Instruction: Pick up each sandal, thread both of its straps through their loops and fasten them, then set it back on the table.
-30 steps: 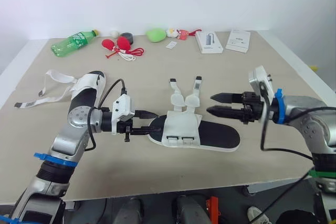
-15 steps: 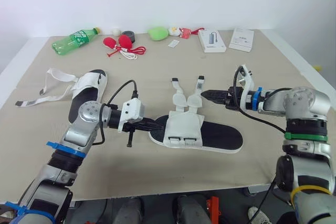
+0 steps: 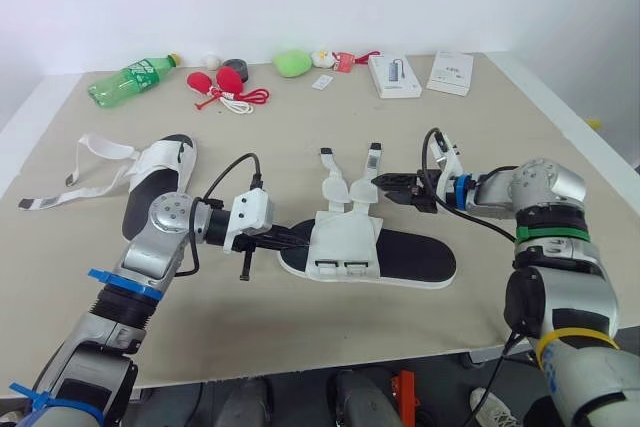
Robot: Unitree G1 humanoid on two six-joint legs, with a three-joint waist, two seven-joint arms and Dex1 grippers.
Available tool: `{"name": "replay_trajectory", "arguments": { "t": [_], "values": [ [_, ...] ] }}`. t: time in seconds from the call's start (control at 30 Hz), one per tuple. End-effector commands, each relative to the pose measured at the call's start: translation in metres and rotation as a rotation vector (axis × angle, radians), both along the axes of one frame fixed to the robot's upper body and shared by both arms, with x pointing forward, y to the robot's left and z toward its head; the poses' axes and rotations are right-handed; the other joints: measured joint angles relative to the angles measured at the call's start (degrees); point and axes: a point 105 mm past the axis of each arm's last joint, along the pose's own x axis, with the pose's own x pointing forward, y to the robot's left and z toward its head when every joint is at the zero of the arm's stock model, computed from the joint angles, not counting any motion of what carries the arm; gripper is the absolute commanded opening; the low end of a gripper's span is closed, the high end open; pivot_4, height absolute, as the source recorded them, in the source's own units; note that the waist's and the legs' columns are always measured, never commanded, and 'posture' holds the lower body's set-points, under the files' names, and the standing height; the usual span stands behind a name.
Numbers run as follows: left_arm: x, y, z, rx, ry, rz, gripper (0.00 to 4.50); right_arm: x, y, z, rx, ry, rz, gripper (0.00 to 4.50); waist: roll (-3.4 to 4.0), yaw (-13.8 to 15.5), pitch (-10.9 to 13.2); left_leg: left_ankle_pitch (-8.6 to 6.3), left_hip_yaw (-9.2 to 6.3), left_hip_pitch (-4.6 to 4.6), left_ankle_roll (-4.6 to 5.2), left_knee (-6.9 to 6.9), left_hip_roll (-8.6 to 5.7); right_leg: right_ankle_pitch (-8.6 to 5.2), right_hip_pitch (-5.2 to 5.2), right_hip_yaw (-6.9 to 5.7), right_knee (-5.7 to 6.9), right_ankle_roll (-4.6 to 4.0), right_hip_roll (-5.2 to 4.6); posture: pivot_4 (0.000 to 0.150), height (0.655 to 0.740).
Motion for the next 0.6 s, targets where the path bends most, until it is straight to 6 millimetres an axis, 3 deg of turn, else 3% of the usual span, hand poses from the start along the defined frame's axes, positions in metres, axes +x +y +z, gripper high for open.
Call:
{"name": "replay_trajectory", "arguments": {
  "t": [0.03, 0.4, 0.6],
  "values": [
    [-0.002, 0.003, 0.004, 0.01, -0.031, -0.001, 0.04, 0.01, 0.005, 0.015, 0.031, -0.061, -0.012, 3.17, 0.0, 0.0, 0.0, 0.0, 0.0, 0.0, 0.0, -0.01, 0.0, 0.0, -0.01, 0.02, 0.0, 0.0, 0.0, 0.15, 0.74],
    [-0.006, 0.003, -0.002, 0.035, -0.035, 0.003, 0.04, 0.029, 0.019, 0.018, 0.068, -0.11, -0.057, 3.17, 0.0, 0.0, 0.0, 0.0, 0.0, 0.0, 0.0, -0.03, 0.0, 0.01, -0.04, 0.1, 0.02, 0.0, -0.01, 0.15, 0.74],
    [-0.007, 0.0, 0.001, 0.02, -0.038, 0.004, 0.04, 0.036, 0.019, 0.01, 0.035, -0.12, -0.103, 3.17, 0.0, 0.0, 0.0, 0.0, -0.01, -0.01, 0.0, -0.04, -0.01, 0.02, -0.06, 0.1, 0.03, -0.01, -0.02, 0.15, 0.74]
  ]
}}
